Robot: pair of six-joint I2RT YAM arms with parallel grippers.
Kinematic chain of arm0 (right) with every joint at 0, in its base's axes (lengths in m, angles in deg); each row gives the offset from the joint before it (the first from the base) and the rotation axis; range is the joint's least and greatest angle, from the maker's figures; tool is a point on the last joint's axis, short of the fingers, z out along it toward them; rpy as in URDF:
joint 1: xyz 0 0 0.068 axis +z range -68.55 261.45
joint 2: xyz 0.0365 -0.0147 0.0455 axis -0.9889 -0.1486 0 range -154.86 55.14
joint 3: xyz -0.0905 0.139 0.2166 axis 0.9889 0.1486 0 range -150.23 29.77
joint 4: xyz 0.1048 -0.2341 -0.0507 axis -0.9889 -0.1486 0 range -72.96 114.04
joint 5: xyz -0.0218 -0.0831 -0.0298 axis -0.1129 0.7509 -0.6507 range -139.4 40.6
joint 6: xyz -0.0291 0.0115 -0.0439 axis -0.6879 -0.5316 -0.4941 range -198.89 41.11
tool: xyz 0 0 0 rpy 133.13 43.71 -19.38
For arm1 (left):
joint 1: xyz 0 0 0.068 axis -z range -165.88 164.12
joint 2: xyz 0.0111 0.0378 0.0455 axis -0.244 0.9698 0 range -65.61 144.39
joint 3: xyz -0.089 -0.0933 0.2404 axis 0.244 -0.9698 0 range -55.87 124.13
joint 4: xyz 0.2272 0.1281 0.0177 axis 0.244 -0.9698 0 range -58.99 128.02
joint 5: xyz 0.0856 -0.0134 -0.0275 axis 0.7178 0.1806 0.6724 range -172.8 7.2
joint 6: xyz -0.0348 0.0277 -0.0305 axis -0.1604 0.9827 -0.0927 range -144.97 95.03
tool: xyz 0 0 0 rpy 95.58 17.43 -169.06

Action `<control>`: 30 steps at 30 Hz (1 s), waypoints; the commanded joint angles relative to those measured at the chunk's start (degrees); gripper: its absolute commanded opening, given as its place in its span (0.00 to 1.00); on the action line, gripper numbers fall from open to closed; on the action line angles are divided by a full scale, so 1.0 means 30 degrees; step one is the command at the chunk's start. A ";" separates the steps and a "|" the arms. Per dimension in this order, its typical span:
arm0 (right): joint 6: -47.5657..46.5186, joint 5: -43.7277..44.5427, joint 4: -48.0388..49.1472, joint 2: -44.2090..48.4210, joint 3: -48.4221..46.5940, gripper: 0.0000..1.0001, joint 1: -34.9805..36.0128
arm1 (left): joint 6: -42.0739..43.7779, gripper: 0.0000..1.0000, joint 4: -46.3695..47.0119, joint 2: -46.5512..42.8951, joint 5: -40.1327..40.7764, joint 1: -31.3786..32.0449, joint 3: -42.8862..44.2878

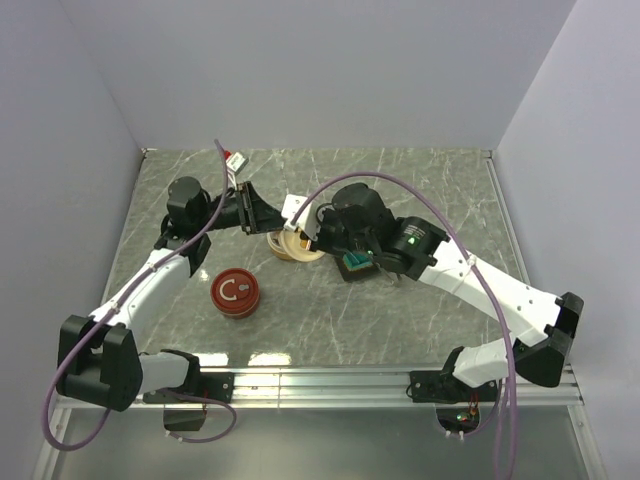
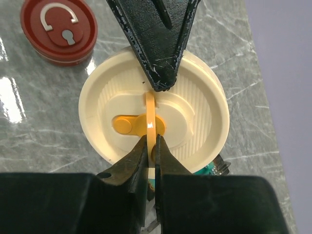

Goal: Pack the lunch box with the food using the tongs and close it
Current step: Put the lid back on the lunch box

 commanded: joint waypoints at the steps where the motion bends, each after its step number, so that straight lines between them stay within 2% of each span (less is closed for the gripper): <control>1: 0.0560 -0.0607 0.2625 0.0847 -0.0500 0.10 -0.0184 | -0.4483 0.00 0.5993 0.0018 -0.2574 0.0176 -0.0378; 7: 0.0825 -0.1398 0.2741 0.0817 -0.0998 0.16 -0.0623 | -0.7032 0.00 0.8953 0.0078 -0.2897 0.0176 -0.0963; 13: 0.1060 -0.1924 0.2712 0.0642 -0.1555 0.19 -0.0770 | -0.7034 0.00 0.8576 0.0019 -0.2927 0.0176 -0.0848; 20: 0.1031 -0.2803 0.2215 0.0758 -0.1643 0.24 -0.0770 | -0.8235 0.00 0.9774 0.0341 -0.2839 0.0088 -0.0876; 30: 0.0825 -0.4063 0.1365 0.0875 -0.1468 0.19 -0.0799 | -1.0374 0.00 1.2148 0.0985 -0.2604 -0.0439 -0.0847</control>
